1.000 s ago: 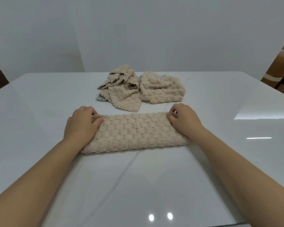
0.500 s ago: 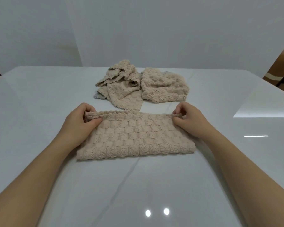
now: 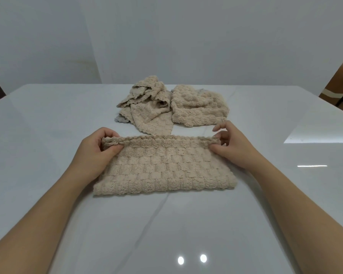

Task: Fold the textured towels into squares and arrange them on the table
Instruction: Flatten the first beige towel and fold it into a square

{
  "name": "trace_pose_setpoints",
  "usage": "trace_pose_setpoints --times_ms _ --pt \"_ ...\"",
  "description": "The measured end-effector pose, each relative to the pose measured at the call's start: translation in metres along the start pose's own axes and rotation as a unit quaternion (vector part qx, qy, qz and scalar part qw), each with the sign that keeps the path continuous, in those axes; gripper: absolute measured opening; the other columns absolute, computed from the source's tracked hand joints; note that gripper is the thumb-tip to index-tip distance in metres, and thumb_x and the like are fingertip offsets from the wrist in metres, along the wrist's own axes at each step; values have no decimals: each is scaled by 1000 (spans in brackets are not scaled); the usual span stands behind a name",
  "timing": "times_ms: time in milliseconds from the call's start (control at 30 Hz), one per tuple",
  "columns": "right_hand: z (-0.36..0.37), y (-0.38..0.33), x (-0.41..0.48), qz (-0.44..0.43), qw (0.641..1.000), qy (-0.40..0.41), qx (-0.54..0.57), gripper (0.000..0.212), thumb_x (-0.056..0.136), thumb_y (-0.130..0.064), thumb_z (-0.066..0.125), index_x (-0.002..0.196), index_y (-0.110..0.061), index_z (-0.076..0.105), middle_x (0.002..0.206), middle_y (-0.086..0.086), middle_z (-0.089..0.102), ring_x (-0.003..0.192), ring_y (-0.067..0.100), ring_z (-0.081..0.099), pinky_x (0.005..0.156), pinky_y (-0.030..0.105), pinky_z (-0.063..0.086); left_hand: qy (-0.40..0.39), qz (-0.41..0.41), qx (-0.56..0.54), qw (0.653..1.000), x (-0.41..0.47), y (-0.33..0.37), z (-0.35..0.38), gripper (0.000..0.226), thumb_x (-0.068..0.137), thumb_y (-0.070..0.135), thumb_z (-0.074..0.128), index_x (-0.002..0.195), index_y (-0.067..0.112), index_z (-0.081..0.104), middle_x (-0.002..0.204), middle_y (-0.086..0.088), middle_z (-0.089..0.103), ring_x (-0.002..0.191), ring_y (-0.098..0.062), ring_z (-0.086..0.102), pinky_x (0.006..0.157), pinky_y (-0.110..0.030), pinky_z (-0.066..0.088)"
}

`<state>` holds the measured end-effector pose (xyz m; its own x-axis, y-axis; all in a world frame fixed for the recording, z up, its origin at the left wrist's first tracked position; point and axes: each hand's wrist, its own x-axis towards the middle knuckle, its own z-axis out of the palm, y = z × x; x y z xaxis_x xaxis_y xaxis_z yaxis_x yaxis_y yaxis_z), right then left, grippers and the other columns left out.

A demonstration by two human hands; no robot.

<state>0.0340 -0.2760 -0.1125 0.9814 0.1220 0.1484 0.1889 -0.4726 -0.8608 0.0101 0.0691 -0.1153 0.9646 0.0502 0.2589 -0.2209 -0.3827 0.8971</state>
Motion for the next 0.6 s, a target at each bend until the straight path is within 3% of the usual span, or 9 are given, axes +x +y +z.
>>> trace_pose_setpoints --times_ms 67,167,200,267,400,467,600 --pt "-4 -1 0 11 1000 3 28 42 80 -6 74 112 -28 59 86 -1 57 68 8 51 68 17 46 6 0 -2 1000 0 -1 0 24 85 6 68 83 29 61 76 1 61 70 -15 53 67 -32 43" --pt "-7 -2 1 16 1000 -12 20 16 82 -8 74 95 -16 69 81 1 65 69 11 58 72 21 47 18 -1 1 1000 1 -3 -2 25 84 9 71 86 34 65 79 8 69 73 -9 61 71 -28 50" --pt "-8 -4 -1 18 999 -21 40 7 83 -8 72 87 -11 67 76 4 66 66 15 59 70 25 47 21 -2 0 1000 1 -3 -3 23 84 11 71 85 34 66 79 10 70 73 -6 63 71 -25 51" --pt "-8 -7 -4 14 994 -32 101 10 86 -9 69 82 -7 59 66 5 63 55 20 55 57 26 47 28 -6 -27 999 1 0 -2 16 85 12 69 82 28 69 75 12 71 70 -2 64 64 -17 51" --pt "-5 -12 -8 21 974 -25 226 7 93 -11 56 86 -12 57 65 -9 62 58 5 57 57 17 45 52 -17 -98 994 0 6 0 9 89 13 63 84 18 69 72 10 71 70 -2 65 62 -14 51" --pt "-3 -14 -9 18 968 -14 251 4 92 -16 56 92 -14 60 69 -8 64 62 7 59 58 18 47 57 -25 -101 993 0 7 -1 12 92 17 60 85 19 69 73 12 71 72 -2 65 66 -17 51" --pt "1 -20 -12 15 962 34 270 11 99 -10 47 94 -12 56 60 -12 65 53 -1 60 50 11 45 57 -34 -86 994 -2 8 1 23 95 24 56 76 15 66 66 12 64 67 -6 58 72 -31 49"
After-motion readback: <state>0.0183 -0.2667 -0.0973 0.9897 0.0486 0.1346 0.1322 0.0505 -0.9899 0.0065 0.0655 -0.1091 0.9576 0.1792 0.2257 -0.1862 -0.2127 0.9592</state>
